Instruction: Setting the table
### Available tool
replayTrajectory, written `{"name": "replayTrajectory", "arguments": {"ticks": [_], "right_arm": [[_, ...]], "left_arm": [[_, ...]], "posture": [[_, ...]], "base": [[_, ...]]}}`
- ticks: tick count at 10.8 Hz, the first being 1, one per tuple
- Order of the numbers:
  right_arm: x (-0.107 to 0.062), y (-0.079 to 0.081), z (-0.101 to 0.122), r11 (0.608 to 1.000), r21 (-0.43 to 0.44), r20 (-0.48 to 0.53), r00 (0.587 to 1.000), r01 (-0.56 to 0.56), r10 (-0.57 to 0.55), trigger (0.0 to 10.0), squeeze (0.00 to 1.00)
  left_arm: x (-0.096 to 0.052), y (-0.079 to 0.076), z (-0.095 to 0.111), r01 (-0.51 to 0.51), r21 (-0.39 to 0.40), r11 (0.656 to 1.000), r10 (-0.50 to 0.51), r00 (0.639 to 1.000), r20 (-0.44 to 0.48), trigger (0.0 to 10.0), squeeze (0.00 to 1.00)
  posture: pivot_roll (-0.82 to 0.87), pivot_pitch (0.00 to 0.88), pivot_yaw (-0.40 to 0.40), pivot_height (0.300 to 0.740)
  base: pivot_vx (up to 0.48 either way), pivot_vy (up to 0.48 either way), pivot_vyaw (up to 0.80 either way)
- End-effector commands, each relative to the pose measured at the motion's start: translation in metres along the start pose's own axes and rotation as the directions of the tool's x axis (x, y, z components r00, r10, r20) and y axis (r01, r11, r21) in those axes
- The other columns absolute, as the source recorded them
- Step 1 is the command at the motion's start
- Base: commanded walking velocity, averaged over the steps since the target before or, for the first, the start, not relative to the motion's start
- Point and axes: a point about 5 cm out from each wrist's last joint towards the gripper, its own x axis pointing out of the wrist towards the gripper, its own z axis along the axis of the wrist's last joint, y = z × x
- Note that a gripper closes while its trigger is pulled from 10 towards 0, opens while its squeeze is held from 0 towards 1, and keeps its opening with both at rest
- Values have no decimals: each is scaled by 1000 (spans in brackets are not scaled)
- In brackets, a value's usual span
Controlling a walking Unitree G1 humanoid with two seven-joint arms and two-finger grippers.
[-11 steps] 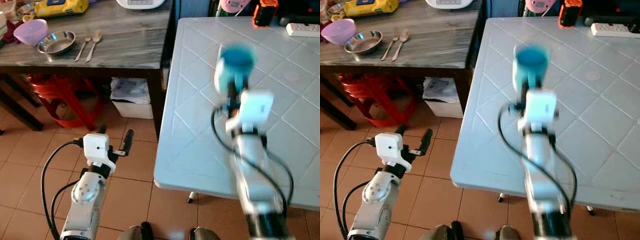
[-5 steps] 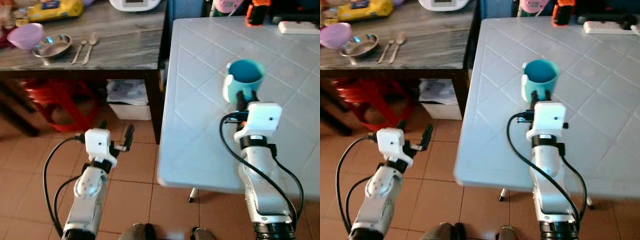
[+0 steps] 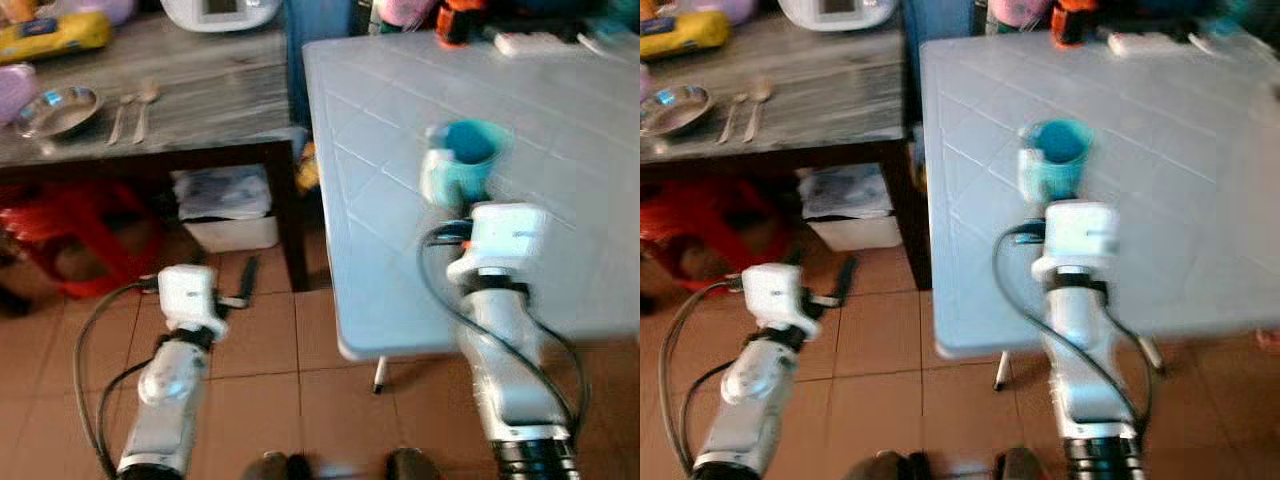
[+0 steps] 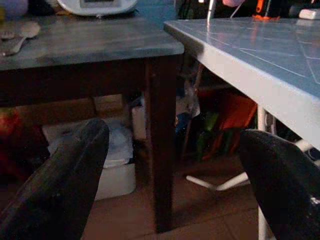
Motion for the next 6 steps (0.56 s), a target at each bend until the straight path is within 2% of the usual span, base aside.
{"name": "replayTrajectory", "arguments": {"ticks": [1, 6], "right_arm": [[0, -4, 1, 1000, -12, 8, 1000, 12, -12, 10000, 0], [1, -2, 5, 999, -49, 42, 999, -9, 11, 10000, 0]], "left_arm": [[-2, -2, -2, 2, 4, 1000, -2, 1000, -5, 10000, 0], [4, -4, 5, -15, -3, 1000, 15, 1000, 23, 10000, 0]], "posture": [[-88, 186, 95, 740], [-97, 173, 93, 740]], "base": [[0, 326, -400], [0, 333, 0]]}}
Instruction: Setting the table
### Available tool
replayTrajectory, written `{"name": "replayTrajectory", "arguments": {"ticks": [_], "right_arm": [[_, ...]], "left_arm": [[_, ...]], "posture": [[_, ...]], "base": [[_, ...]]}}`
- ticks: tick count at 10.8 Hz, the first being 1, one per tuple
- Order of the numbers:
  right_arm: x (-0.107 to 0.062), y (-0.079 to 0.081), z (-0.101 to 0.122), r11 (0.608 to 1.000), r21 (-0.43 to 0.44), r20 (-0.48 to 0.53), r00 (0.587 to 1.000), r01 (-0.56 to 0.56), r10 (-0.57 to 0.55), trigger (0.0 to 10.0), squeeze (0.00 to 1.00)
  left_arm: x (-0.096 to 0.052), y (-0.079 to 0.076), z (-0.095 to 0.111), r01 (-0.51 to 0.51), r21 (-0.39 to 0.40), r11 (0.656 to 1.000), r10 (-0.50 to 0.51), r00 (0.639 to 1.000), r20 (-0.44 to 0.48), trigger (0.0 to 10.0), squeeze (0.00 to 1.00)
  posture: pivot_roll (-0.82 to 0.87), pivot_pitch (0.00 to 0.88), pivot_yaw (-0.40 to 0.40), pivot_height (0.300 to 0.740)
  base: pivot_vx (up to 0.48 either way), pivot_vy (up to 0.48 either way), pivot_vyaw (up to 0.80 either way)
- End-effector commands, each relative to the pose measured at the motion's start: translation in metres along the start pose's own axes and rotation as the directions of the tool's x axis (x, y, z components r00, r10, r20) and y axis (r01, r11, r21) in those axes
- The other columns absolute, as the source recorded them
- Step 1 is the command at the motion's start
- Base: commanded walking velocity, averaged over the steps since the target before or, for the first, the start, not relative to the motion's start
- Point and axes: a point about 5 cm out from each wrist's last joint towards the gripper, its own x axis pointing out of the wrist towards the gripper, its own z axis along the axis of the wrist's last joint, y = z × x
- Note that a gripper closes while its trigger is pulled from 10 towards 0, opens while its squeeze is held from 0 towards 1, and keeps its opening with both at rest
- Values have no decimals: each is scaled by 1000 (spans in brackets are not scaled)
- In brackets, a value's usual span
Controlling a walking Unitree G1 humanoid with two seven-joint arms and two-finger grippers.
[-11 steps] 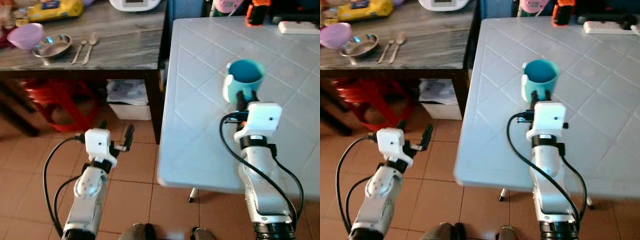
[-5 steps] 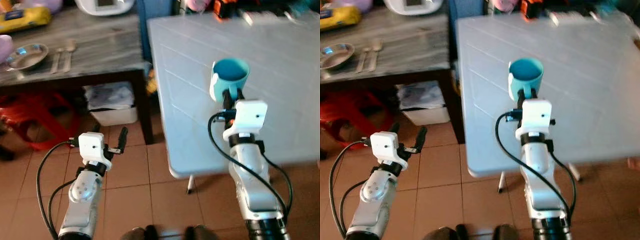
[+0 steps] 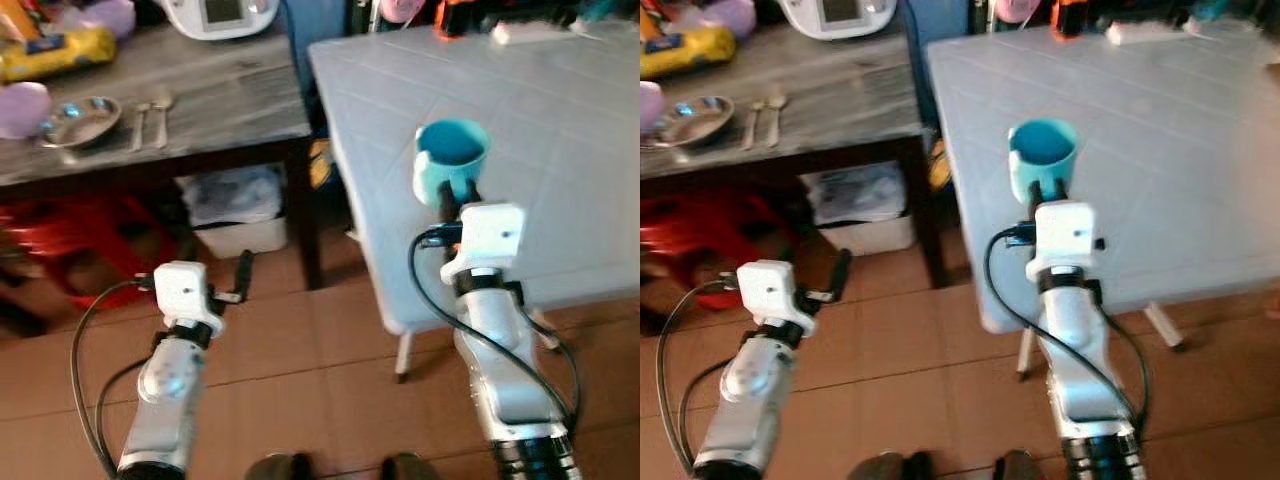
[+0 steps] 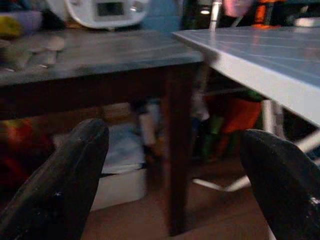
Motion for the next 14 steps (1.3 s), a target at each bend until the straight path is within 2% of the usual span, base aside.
{"name": "replayTrajectory", "arguments": {"ticks": [1, 3, 8, 12, 14], "right_arm": [[3, 1, 11, 1000, 10, 55, 999, 3, -3, 10000, 0], [4, 1, 10, 1000, 6, 56, 998, 4, -4, 10000, 0], [4, 4, 10, 1000, 9, 67, 998, 9, -9, 10000, 0], [3, 4, 9, 1000, 16, 65, 998, 13, -14, 10000, 0], [4, 2, 8, 1000, 10, 60, 998, 24, -24, 10000, 0]], "left_arm": [[1, 4, 2, -9, 20, 1000, 9, 1000, 3, 10000, 0], [3, 4, 2, -13, 18, 1000, 13, 1000, 5, 10000, 0], [8, 2, 4, -15, 23, 1000, 14, 1000, 8, 10000, 0], [7, -1, 2, -7, 19, 1000, 7, 1000, 4, 10000, 0], [8, -5, 5, 28, 29, 999, -28, 999, 31, 10000, 0]], "posture": [[-98, 167, 92, 740], [-100, 159, 92, 740], [-96, 147, 100, 740], [-99, 149, 102, 740], [-100, 151, 100, 740]], "base": [[0, 330, 0], [0, 328, 209], [0, 331, 574], [0, 322, 584], [0, 0, 0]]}}
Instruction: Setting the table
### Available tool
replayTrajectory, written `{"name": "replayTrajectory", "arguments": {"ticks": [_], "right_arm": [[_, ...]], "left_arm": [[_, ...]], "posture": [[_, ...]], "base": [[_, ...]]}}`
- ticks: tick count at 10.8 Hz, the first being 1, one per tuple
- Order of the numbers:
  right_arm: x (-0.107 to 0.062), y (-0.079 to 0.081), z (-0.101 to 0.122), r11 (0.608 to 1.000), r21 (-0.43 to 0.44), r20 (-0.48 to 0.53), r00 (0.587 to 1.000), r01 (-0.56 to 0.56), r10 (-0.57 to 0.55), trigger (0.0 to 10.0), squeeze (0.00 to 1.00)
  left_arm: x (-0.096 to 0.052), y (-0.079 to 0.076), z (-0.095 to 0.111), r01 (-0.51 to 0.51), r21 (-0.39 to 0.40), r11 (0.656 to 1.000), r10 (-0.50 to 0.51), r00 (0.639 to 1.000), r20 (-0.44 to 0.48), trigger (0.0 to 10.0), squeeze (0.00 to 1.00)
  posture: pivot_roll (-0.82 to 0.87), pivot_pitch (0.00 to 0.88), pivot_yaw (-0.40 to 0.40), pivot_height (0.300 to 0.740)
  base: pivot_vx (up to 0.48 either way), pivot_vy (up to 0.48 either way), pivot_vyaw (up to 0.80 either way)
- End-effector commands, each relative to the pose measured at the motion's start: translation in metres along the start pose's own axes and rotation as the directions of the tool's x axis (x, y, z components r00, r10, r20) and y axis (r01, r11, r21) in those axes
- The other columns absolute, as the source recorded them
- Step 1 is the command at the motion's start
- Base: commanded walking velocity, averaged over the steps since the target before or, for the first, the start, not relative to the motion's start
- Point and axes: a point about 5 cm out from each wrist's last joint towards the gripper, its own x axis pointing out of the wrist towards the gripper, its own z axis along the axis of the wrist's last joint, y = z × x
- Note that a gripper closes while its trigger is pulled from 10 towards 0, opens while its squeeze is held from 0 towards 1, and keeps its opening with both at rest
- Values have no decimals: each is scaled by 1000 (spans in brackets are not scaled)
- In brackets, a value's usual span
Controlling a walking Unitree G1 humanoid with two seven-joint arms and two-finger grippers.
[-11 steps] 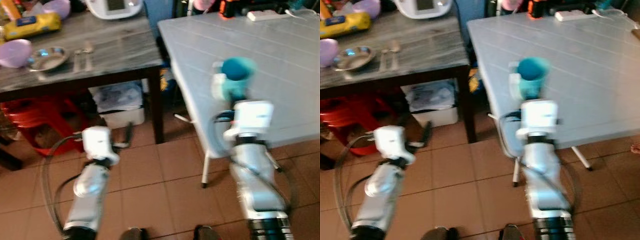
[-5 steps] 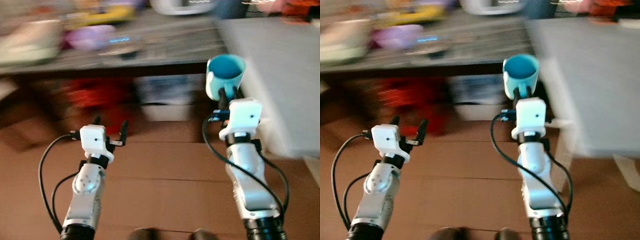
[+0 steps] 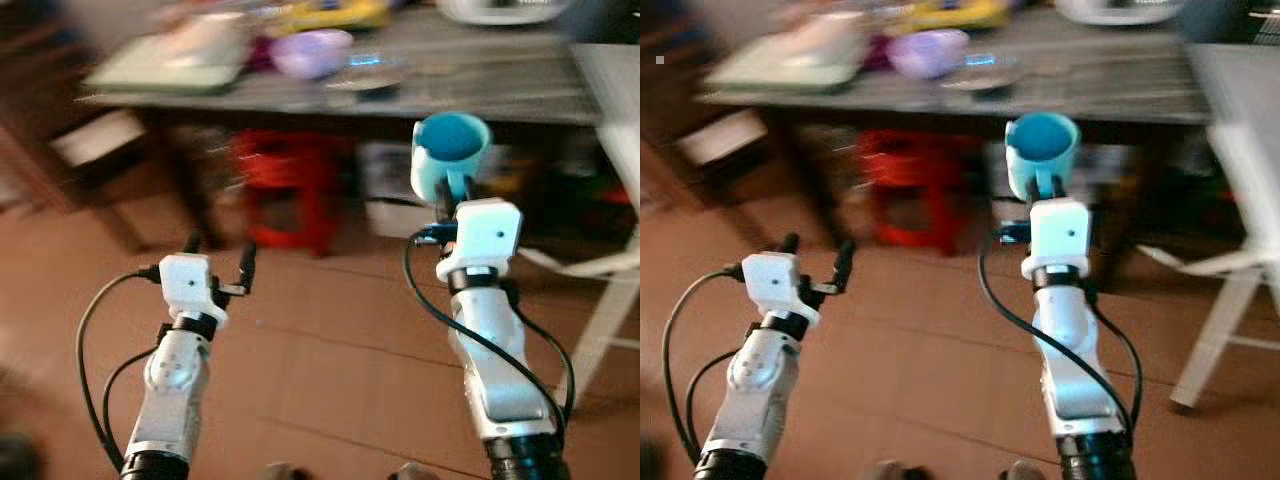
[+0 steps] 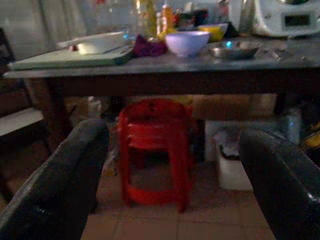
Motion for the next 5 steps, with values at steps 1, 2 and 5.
{"name": "replayTrajectory", "arguments": {"ticks": [1, 2, 5], "right_arm": [[-1, -8, 1, 1000, -2, 7, 1000, 28, -28, 10000, 0], [-1, -8, 1, 1000, -1, 7, 1000, 29, -29, 10000, 0], [-2, -7, 0, 1000, 8, 4, 1000, 24, -24, 10000, 0]], "left_arm": [[0, -6, 1, 42, -3, 999, -42, 999, 9, 10000, 0], [-1, -8, 3, 66, -12, 998, -66, 998, 24, 10000, 0], [-2, -8, 2, 96, -38, 995, -95, 995, 26, 10000, 0]], "posture": [[-100, 151, 100, 740], [-103, 151, 98, 740], [-102, 149, 95, 740]], "base": [[0, 0, 0], [0, 0, 0], [231, 0, 0]]}}
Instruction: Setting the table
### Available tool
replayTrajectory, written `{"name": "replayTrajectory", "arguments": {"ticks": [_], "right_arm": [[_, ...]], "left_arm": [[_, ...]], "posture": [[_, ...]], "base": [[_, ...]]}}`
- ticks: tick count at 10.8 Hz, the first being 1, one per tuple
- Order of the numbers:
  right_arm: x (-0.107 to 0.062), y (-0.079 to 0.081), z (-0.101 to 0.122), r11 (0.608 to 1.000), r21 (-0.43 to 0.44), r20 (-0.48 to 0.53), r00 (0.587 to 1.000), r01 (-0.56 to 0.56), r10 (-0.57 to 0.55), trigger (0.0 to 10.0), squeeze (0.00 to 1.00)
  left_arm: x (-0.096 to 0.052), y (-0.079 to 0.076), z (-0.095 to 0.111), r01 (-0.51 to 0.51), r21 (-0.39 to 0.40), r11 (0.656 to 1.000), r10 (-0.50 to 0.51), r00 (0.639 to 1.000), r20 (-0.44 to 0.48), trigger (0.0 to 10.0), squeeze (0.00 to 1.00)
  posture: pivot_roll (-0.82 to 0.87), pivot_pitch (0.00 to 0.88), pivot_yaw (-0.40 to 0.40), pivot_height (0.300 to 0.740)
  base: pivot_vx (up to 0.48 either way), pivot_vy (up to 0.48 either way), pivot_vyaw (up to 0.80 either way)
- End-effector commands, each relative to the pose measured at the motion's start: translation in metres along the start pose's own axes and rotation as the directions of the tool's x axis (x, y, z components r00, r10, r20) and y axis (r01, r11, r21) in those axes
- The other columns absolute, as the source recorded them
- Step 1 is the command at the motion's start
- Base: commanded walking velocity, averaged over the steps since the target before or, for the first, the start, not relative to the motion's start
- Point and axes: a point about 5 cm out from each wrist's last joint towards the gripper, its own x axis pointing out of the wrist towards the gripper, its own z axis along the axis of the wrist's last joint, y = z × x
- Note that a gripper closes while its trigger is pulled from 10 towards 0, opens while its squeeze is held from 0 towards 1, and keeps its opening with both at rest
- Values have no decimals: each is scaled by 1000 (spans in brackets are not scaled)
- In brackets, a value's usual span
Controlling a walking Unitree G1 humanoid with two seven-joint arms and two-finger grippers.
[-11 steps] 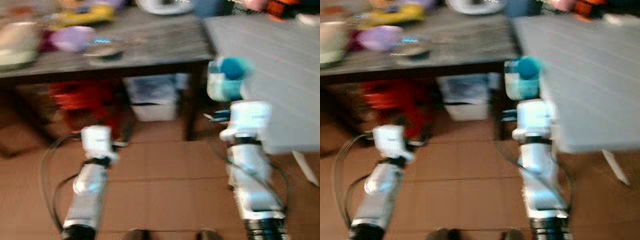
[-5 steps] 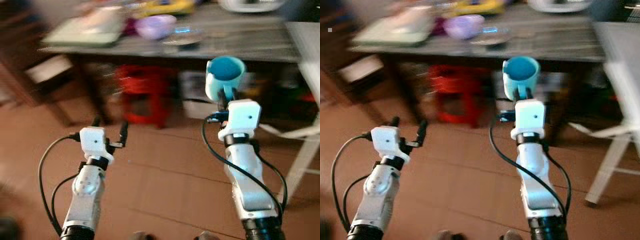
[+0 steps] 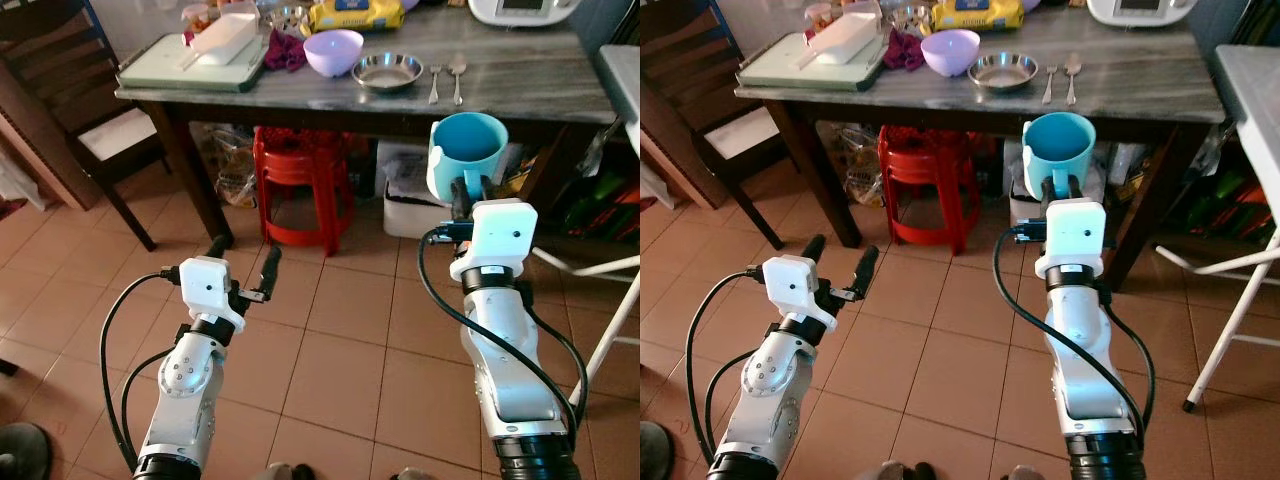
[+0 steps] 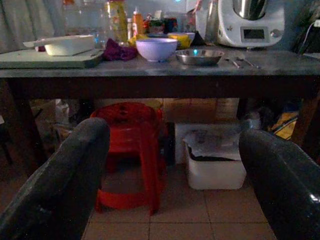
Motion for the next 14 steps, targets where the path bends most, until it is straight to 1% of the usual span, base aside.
{"name": "replayTrajectory", "arguments": {"ticks": [1, 2, 5, 6, 10, 12, 14], "right_arm": [[0, 2, 3, 1000, 14, 17, 1000, -6, 6, 10000, 0], [-3, 1, 0, 1000, 18, 1, 1000, -9, 9, 10000, 0], [-22, 2, -14, 999, 29, -60, 998, -13, 15, 10000, 0], [-24, 1, -14, 999, 34, -65, 998, -13, 15, 10000, 0], [-42, -1, -12, 998, 59, -85, 996, -23, 28, 10000, 0], [-46, -5, -7, 998, 54, -80, 996, -36, 41, 10000, 0], [-43, -7, -1, 998, 45, -57, 998, -33, 36, 10000, 0]], "left_arm": [[-2, 4, 3, -1, 6, 1000, 1, 1000, 13, 10000, 0], [-3, 4, 3, 3, 2, 1000, -3, 1000, 15, 10000, 0], [-4, 3, 3, 7, -5, 1000, -7, 1000, 16, 10000, 0], [-4, 3, 3, 7, -6, 1000, -7, 1000, 16, 10000, 0], [0, 0, 4, 11, -25, 1000, -11, 1000, 24, 10000, 0], [1, -1, 4, 10, -31, 999, -10, 1000, 26, 10000, 0], [4, -3, 7, 13, -36, 999, -12, 999, 38, 10000, 0]], "posture": [[-101, 150, 95, 740], [-100, 150, 94, 740], [-105, 156, 97, 740], [-105, 156, 97, 740], [-117, 154, 97, 740], [-128, 154, 96, 740], [-129, 154, 94, 740]], "base": [[480, 0, 0], [480, 0, 0], [480, 0, 0], [480, 0, 0], [480, 0, 0], [480, 0, 0], [480, 0, 0]]}}
